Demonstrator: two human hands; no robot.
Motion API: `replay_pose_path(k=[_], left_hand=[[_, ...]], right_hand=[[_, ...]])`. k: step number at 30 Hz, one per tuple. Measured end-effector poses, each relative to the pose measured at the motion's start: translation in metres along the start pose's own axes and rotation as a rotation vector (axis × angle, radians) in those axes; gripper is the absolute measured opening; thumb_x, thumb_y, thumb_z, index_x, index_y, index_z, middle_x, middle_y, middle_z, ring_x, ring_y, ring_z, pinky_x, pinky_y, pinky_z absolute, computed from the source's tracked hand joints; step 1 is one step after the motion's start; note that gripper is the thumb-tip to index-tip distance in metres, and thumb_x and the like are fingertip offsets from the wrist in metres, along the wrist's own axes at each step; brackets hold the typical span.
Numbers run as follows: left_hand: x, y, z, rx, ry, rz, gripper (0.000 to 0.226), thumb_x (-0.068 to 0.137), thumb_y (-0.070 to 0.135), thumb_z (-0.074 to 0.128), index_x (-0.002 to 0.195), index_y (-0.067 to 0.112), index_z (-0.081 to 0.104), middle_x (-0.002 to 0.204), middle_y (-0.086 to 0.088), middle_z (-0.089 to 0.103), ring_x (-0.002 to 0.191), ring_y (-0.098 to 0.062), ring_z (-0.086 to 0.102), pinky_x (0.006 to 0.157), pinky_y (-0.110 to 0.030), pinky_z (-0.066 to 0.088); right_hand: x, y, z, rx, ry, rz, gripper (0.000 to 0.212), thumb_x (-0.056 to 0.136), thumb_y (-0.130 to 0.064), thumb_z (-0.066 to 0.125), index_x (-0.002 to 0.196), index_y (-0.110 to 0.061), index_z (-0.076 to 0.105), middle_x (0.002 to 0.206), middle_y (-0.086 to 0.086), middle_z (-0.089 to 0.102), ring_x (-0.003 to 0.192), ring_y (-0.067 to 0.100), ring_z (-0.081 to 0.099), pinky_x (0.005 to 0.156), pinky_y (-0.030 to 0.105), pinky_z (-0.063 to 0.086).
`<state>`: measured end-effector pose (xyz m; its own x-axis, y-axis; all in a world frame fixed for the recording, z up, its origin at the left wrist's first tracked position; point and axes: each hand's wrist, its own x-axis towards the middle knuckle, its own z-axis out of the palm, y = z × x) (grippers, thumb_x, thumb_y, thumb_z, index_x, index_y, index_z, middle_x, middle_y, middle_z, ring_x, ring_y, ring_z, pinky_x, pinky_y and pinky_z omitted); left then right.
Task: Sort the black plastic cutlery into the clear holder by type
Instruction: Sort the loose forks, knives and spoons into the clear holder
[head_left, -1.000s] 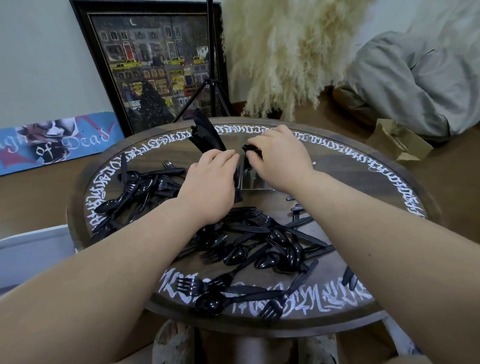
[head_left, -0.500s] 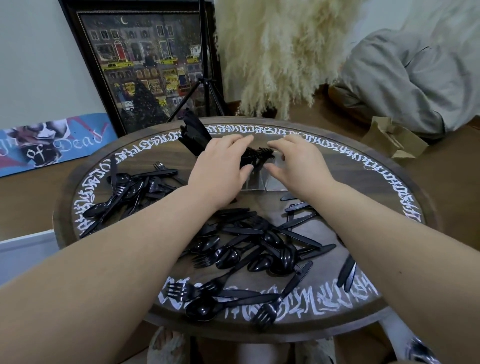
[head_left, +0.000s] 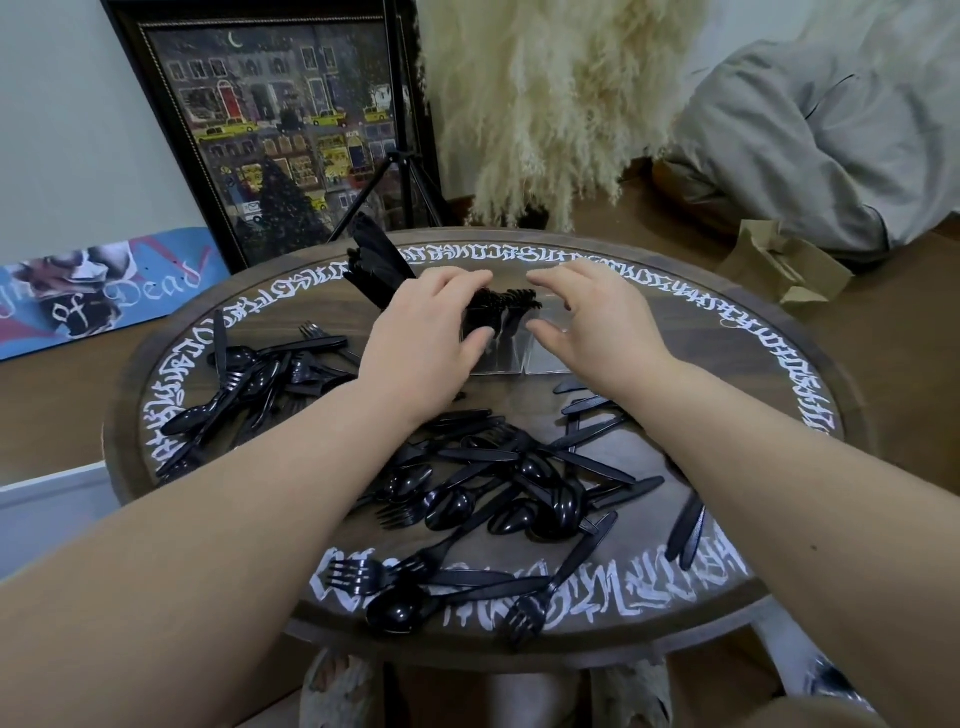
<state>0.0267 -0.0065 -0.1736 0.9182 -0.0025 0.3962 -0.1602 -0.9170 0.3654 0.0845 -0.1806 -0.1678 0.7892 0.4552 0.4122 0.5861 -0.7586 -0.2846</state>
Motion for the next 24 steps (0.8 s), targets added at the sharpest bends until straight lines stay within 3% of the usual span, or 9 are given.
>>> replay_pose_path(k=[4, 7, 10, 14, 18, 24], left_hand=[[-0.028, 0.005, -0.010, 0.006, 0.005, 0.034, 0.051, 0.090, 0.030, 0.062, 0.138, 0.023, 0.047, 0.136, 0.002, 0.047, 0.120, -0.019, 0.045, 0.094, -0.028, 0.036], [-0.052, 0.009, -0.019, 0.029, -0.079, 0.031, 0.050, 0.091, 0.034, 0.060, 0.138, 0.026, 0.047, 0.136, 0.004, 0.047, 0.121, -0.019, 0.044, 0.097, -0.031, 0.037], [-0.080, 0.014, -0.026, 0.045, -0.206, 0.016, 0.050, 0.091, 0.039, 0.059, 0.138, 0.028, 0.046, 0.136, 0.005, 0.047, 0.122, -0.018, 0.043, 0.101, -0.031, 0.035], [-0.111, 0.014, -0.033, 0.106, -0.426, -0.029, 0.052, 0.089, 0.047, 0.059, 0.137, 0.030, 0.047, 0.138, 0.005, 0.047, 0.126, -0.018, 0.043, 0.103, -0.031, 0.035], [-0.125, 0.009, -0.042, 0.188, -0.621, -0.106, 0.063, 0.082, 0.053, 0.065, 0.137, 0.031, 0.046, 0.137, 0.003, 0.047, 0.123, -0.019, 0.047, 0.100, -0.032, 0.040], [-0.146, -0.009, -0.041, 0.245, -0.774, -0.197, 0.093, 0.067, 0.060, 0.075, 0.145, 0.032, 0.033, 0.144, 0.001, 0.037, 0.131, -0.024, 0.036, 0.105, -0.036, 0.036]], right_hand=[[-0.028, -0.009, -0.013, 0.010, 0.005, -0.009, 0.047, 0.086, -0.024, 0.069, 0.130, -0.017, 0.057, 0.119, 0.005, 0.059, 0.104, 0.024, 0.055, 0.083, 0.033, 0.044], [-0.059, -0.019, -0.024, 0.029, -0.061, -0.023, 0.047, 0.085, -0.023, 0.069, 0.130, -0.018, 0.057, 0.120, 0.003, 0.058, 0.101, 0.023, 0.057, 0.080, 0.029, 0.043], [-0.090, -0.030, -0.033, 0.021, -0.253, -0.036, 0.047, 0.087, -0.026, 0.066, 0.132, -0.021, 0.055, 0.122, -0.001, 0.057, 0.104, 0.019, 0.058, 0.090, 0.031, 0.047], [-0.117, -0.037, -0.039, -0.061, -0.554, -0.068, 0.040, 0.089, -0.021, 0.061, 0.128, -0.027, 0.057, 0.105, -0.007, 0.054, 0.091, 0.011, 0.051, 0.079, 0.022, 0.038], [-0.135, -0.040, -0.030, -0.164, -0.716, -0.095, 0.037, 0.089, -0.020, 0.059, 0.126, -0.025, 0.058, 0.121, -0.001, 0.056, 0.111, 0.020, 0.053, 0.084, 0.029, 0.041], [-0.144, -0.038, -0.014, -0.227, -0.730, -0.065, 0.035, 0.090, -0.028, 0.059, 0.125, -0.027, 0.058, 0.121, 0.000, 0.053, 0.115, 0.023, 0.043, 0.089, 0.034, 0.043]])
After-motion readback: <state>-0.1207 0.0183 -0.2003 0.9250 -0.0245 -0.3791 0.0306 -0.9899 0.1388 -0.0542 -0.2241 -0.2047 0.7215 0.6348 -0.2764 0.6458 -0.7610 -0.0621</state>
